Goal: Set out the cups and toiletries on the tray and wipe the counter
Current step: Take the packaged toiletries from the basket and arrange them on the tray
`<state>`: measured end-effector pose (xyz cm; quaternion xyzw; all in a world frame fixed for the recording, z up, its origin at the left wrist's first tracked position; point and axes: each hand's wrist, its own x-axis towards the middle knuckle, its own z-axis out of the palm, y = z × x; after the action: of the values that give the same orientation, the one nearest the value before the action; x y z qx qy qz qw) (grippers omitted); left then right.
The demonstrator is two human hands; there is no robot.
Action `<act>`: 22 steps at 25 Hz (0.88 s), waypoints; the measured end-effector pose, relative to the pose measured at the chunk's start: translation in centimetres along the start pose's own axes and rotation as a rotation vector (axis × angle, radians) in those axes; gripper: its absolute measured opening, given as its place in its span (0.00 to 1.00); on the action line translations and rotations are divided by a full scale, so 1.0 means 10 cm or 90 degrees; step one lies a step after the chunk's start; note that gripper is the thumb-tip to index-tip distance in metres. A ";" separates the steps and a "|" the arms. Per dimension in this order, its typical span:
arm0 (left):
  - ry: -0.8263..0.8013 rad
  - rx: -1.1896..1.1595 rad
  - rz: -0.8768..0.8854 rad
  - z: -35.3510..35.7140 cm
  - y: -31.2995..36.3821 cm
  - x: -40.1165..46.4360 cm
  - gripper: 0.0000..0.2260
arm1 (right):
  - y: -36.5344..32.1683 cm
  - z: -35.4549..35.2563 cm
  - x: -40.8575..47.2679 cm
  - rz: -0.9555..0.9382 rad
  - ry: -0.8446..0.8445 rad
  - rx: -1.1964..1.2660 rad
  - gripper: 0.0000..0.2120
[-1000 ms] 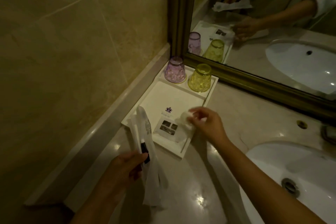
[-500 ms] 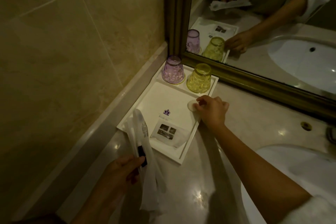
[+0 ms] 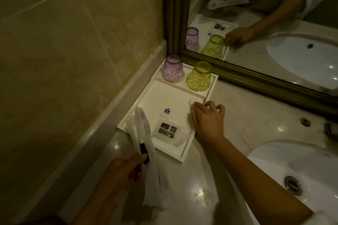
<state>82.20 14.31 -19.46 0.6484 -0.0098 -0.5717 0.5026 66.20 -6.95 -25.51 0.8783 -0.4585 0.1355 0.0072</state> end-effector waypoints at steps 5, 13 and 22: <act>0.011 -0.011 0.013 -0.06 0.02 -0.03 0.04 | -0.09 -0.10 -0.02 0.042 -0.034 0.027 0.18; 0.009 -0.030 0.041 -0.18 0.04 -0.06 0.03 | -0.39 -0.24 -0.32 0.076 -0.152 0.012 0.18; 0.007 -0.012 0.058 -0.28 0.01 -0.11 0.03 | -0.37 -0.32 0.00 -0.127 -0.267 0.037 0.17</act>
<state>83.97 16.69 -19.00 0.6458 -0.0311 -0.5446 0.5342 68.48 -4.37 -21.97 0.9281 -0.3566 -0.0383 -0.1003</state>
